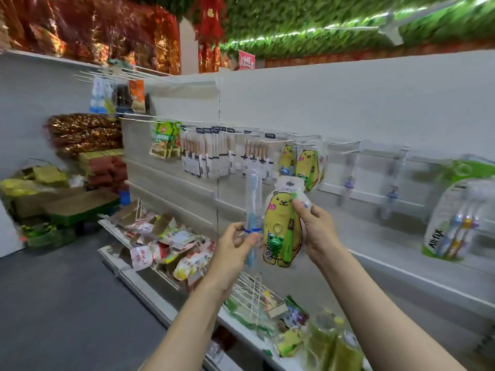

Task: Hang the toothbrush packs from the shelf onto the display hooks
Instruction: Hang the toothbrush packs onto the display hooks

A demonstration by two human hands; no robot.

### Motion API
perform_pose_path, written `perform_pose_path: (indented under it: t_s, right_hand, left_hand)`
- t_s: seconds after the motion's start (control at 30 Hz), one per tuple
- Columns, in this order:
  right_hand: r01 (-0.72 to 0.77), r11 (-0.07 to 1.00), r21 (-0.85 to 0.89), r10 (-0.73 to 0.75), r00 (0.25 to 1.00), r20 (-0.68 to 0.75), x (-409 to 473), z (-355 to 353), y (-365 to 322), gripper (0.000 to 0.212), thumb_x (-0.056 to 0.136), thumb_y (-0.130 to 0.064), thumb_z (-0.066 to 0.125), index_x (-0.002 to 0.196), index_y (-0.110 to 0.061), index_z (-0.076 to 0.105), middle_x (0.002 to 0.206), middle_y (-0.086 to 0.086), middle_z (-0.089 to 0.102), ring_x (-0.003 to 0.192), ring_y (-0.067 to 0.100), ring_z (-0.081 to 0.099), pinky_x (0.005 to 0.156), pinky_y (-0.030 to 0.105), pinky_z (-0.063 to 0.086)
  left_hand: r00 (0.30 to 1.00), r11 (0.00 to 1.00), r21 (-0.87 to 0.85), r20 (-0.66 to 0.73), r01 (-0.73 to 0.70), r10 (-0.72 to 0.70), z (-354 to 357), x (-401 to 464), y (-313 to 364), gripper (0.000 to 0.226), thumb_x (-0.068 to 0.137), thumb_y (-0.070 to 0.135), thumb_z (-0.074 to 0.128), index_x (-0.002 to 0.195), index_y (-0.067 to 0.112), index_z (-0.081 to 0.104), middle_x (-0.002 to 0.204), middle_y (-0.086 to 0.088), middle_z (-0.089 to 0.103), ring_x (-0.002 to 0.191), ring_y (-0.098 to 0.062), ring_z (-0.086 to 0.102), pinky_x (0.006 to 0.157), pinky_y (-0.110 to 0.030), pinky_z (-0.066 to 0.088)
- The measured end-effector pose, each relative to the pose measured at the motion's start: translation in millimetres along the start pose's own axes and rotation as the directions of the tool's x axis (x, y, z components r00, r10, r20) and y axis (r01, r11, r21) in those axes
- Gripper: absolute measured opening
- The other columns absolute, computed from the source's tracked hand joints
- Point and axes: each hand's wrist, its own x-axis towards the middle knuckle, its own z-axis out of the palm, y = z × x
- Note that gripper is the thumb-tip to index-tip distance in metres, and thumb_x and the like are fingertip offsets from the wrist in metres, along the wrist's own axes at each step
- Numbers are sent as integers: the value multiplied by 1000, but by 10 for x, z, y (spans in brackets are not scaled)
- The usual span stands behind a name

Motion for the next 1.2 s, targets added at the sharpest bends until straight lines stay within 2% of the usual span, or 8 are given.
perform_pose_path:
  t_s: [0.2, 0.33, 0.47, 0.6, 0.73, 0.83, 1.03, 1.2]
  right_hand:
    - [47, 996, -74, -59, 986, -157, 386, 267, -67, 16, 88, -24, 75, 97, -12, 73, 95, 12, 78, 94, 33, 74, 90, 56, 57]
    - [76, 989, -124, -102, 969, -223, 641, 278, -60, 27, 88, -26, 75, 106, -7, 72, 97, 13, 78, 94, 34, 74, 89, 56, 57]
    - [107, 985, -134, -138, 960, -244, 931, 337, -118, 25, 90, -23, 74, 108, -6, 70, 100, 13, 77, 89, 26, 75, 80, 43, 61]
    - [150, 980, -131, -178, 955, -237, 1236, 348, -227, 23, 91, -23, 72, 108, -6, 70, 98, 11, 78, 89, 26, 75, 76, 40, 61]
    - [185, 971, -153, -215, 953, -214, 1468, 309, -281, 19, 93, -24, 70, 104, -9, 70, 90, 6, 79, 82, 21, 76, 67, 33, 60]
    - [219, 958, -186, -251, 953, -171, 1617, 255, -308, 22, 92, -27, 71, 107, -10, 71, 94, 5, 79, 89, 22, 76, 76, 38, 60]
    - [243, 953, -179, -278, 939, -205, 1868, 190, -257, 17, 92, -25, 70, 101, -10, 71, 92, 8, 78, 84, 22, 76, 70, 34, 60]
    - [196, 958, -209, -251, 926, -282, 2170, 130, -235, 24, 92, -29, 71, 106, -10, 70, 91, 6, 78, 83, 21, 76, 71, 35, 60]
  left_hand:
    - [987, 998, 57, 158, -4, -5, -314, 730, 62, 19, 94, 23, 63, 112, 30, 60, 108, 4, 73, 105, -14, 67, 99, -48, 50]
    - [975, 998, 57, 222, -11, -2, -313, 1114, -25, 20, 92, 25, 66, 110, 30, 61, 110, 1, 71, 104, -15, 66, 89, -40, 52]
    - [969, 999, 28, 246, -22, 14, -214, 1415, -70, 26, 90, 17, 68, 115, 21, 61, 105, 2, 70, 99, -13, 65, 79, -26, 50]
    - [959, 998, 56, 283, -23, 6, -111, 1736, -83, 25, 88, 19, 71, 112, 21, 63, 105, 0, 72, 103, -17, 67, 93, -37, 53]
    - [956, 997, 45, 291, -57, 41, -22, 2063, -47, 23, 88, 18, 70, 109, 24, 63, 103, 5, 71, 100, -12, 66, 84, -29, 52]
    - [955, 997, 38, 293, -62, 48, 71, 2250, -67, 21, 90, 16, 69, 108, 24, 63, 100, 7, 72, 97, -9, 66, 76, -21, 49]
    - [950, 998, 44, 310, -49, 33, 179, 2546, -175, 25, 90, 19, 70, 113, 25, 63, 104, 8, 72, 99, -8, 66, 78, -22, 51]
    - [927, 999, 39, 374, -38, 21, 226, 2766, -243, 26, 90, 20, 70, 114, 25, 63, 106, 6, 72, 100, -9, 66, 82, -26, 54]
